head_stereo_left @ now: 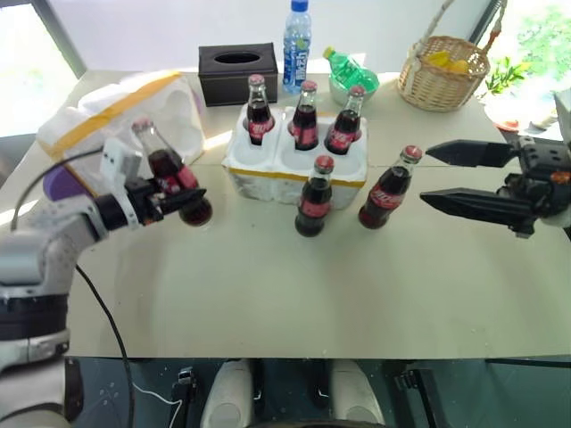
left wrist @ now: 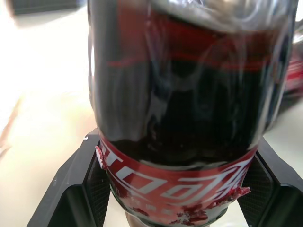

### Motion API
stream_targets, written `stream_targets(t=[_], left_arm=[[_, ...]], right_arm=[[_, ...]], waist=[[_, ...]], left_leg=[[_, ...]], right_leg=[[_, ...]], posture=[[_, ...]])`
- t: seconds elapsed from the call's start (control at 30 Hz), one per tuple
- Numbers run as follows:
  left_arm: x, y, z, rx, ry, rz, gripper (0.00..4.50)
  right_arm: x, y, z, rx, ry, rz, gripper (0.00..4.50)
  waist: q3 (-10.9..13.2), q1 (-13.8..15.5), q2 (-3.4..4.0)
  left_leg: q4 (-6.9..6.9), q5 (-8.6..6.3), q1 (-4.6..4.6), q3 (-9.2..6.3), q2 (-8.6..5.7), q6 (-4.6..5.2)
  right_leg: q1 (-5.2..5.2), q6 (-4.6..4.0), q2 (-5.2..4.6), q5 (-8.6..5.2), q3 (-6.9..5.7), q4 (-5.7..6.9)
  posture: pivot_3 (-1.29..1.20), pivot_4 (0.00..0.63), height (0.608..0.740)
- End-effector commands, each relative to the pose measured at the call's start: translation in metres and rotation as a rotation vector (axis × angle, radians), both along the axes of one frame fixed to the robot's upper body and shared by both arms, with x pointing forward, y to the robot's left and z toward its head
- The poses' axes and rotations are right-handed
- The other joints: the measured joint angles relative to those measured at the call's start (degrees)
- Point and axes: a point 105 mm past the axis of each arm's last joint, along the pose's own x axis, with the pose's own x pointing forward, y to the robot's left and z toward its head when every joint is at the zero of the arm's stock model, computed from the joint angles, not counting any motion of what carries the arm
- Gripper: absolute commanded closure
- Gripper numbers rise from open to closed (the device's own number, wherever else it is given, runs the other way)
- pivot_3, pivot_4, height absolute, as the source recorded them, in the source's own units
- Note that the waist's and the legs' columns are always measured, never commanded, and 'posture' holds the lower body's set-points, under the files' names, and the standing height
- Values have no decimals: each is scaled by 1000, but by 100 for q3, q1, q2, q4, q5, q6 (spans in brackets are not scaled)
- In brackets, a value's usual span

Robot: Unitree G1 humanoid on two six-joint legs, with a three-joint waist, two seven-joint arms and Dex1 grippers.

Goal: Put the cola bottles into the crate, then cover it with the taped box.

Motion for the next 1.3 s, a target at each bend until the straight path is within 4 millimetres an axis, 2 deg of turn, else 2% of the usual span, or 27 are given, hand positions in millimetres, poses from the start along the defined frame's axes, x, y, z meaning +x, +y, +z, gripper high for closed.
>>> stream_targets(t=[0.03,0.17,0.33,0.5,0.57,0.63,0.9,1.07,1.1,1.17,1.23,1.3], left_arm=[[-2,-25,55,-36,-147,-151,1682],[19,-55,78,-48,-204,-250,1682],[52,-97,92,-42,-258,-322,1682],[79,-131,88,-24,-270,-331,1682],[83,-146,82,-6,-262,-353,1682],[86,-159,66,71,-265,-374,1682],[89,-168,18,311,-255,-416,1682],[97,-174,-15,376,-220,-336,1682],[99,-174,-18,370,-211,-316,673],[101,-175,-21,358,-202,-290,21],[103,-171,-22,338,-199,-261,21],[106,-163,-11,301,-220,-229,21]], right_arm=[[-4,4,5,2,-42,7,0],[-5,3,3,4,-48,-14,0],[-9,4,-1,5,-53,-38,0],[-14,4,-4,12,-56,-64,0],[-16,3,-5,15,-52,-79,0],[-16,2,-7,10,-61,-110,0],[1,-14,-5,17,-95,-269,0],[8,-13,-8,25,-94,-276,0],[9,-12,-8,26,-94,-275,0],[11,-11,-8,27,-95,-273,0],[13,-10,-7,28,-94,-263,0],[15,-9,-6,29,-93,-255,0]], waist=[[-1,5,-2],[-3,-21,-1],[-1,-16,-4],[1,-23,-8],[1,-24,-8],[1,-22,-8],[1,-23,-9],[1,-18,-8],[1,-21,-8],[-3,-20,-4],[-3,-18,-5],[-3,-25,-4]], left_leg=[[1,0,0,0,-2,0],[2,3,4,4,-11,-2],[2,5,1,11,-25,-4],[0,2,-8,13,-24,1],[-3,1,-10,15,-23,3],[-3,-1,-11,14,-23,7],[-2,-18,-10,9,-17,37],[-1,-21,-12,10,-18,42],[0,-22,-12,10,-19,42],[2,-22,-8,8,-15,43],[2,-22,-5,4,-14,44],[3,-23,-3,3,-10,44]], right_leg=[[2,3,0,1,0,-1],[9,26,2,15,1,-8],[13,28,9,16,-3,-14],[3,29,12,16,-2,-27],[0,29,13,16,-1,-33],[0,29,12,16,-1,-34],[-7,31,7,17,2,-27],[-6,32,3,18,3,-31],[-5,33,3,18,3,-31],[-2,34,2,19,3,-28],[2,34,2,19,2,-23],[3,34,2,20,3,-20]], posture=[[0,150,740],[0,150,740],[0,150,740],[0,150,740],[0,150,740],[0,150,740],[0,150,740],[0,150,740],[0,150,740],[0,150,740],[0,150,740],[0,150,740]])
